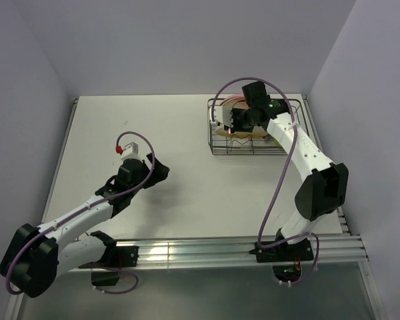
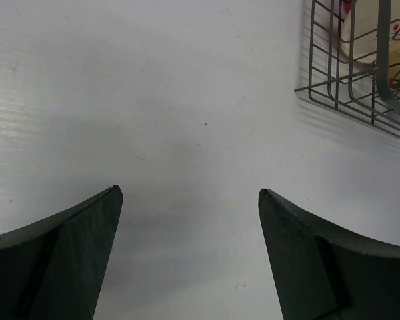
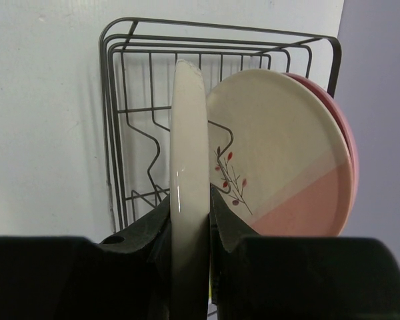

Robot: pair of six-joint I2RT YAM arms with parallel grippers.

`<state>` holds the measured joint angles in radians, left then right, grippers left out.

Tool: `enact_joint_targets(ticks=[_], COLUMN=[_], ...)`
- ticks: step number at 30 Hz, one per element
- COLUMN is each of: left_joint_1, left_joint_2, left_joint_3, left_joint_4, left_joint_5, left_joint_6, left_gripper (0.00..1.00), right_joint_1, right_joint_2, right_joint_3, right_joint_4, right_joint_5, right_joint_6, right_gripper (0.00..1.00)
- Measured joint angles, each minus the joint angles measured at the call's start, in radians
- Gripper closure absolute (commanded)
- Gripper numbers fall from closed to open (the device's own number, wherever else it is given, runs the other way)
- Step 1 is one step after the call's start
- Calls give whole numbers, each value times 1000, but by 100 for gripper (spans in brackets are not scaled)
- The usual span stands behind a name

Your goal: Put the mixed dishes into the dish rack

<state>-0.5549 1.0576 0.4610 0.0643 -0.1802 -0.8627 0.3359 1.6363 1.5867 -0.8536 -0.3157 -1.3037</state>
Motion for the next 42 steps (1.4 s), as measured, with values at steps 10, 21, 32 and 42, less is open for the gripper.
enact_joint_targets(ticks=[10,21,32,42], left_joint_1=[0,0,0,0], left_joint_2=[0,31,47,92], left_joint_3=[0,-18,-19,-19], left_joint_4=[5,48,59,85], left_joint_5=[-2,-9,-26,-26], left_joint_6=[1,3,4,4], left_gripper=[11,12,13,14], right_joint_1=[-23,-55,-79,-101], right_joint_2=[79,146,200,230], right_joint_3=[36,115,136,144], right_joint_4=[6,-21,39,118], right_joint_5=[-45,-97,-141,-172], right_joint_6=[-3,35,73,126], right_gripper=[100,100,92,60])
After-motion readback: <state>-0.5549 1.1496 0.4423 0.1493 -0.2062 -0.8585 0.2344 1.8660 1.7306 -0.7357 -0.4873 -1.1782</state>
